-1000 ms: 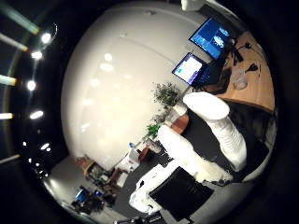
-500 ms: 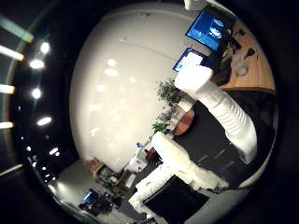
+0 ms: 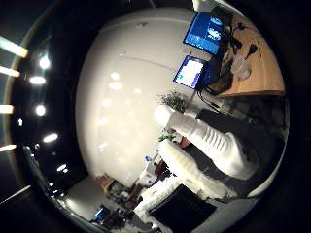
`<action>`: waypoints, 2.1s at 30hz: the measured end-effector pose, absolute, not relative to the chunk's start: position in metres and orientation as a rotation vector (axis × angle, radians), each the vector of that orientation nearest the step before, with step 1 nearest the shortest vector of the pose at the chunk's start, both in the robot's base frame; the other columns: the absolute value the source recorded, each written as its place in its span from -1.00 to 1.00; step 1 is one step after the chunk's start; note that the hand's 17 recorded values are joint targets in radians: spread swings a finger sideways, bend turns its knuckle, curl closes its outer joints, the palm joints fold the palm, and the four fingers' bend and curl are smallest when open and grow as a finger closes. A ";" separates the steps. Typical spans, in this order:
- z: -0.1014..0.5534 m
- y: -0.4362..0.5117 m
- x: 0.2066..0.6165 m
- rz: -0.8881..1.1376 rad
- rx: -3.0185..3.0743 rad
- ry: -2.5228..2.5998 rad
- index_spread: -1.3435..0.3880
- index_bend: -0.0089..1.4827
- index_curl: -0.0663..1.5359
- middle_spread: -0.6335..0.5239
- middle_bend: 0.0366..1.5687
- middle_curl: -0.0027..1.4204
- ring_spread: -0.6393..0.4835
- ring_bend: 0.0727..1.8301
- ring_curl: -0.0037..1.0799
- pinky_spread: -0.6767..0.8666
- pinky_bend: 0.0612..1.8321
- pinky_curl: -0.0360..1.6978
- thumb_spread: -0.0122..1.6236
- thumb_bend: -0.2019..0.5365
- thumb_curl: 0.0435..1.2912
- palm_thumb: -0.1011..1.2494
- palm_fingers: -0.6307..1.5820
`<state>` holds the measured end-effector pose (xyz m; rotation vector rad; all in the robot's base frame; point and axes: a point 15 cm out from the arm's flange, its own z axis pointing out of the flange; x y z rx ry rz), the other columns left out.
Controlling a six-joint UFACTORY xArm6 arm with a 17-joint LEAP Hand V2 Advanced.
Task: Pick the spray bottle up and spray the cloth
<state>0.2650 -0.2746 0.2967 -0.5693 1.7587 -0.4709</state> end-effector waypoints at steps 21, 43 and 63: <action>0.292 -0.201 0.336 -0.333 -0.747 1.687 0.46 -0.75 -0.50 0.54 -0.81 -0.60 0.81 -0.74 -0.57 0.72 -0.05 -0.79 0.34 -0.51 -0.30 0.03 -0.30; 0.276 -0.206 0.380 -0.192 -0.782 1.693 0.31 -0.80 -0.61 0.10 -0.57 -0.49 0.26 -0.26 -0.40 0.62 -0.07 -0.81 0.31 -0.51 -0.31 0.03 0.03; 0.286 -0.167 0.399 -0.133 -0.844 1.596 0.08 0.23 -0.12 -0.38 0.46 0.04 -0.30 0.40 0.07 -0.62 0.40 -0.47 0.36 -0.50 -0.25 0.11 0.74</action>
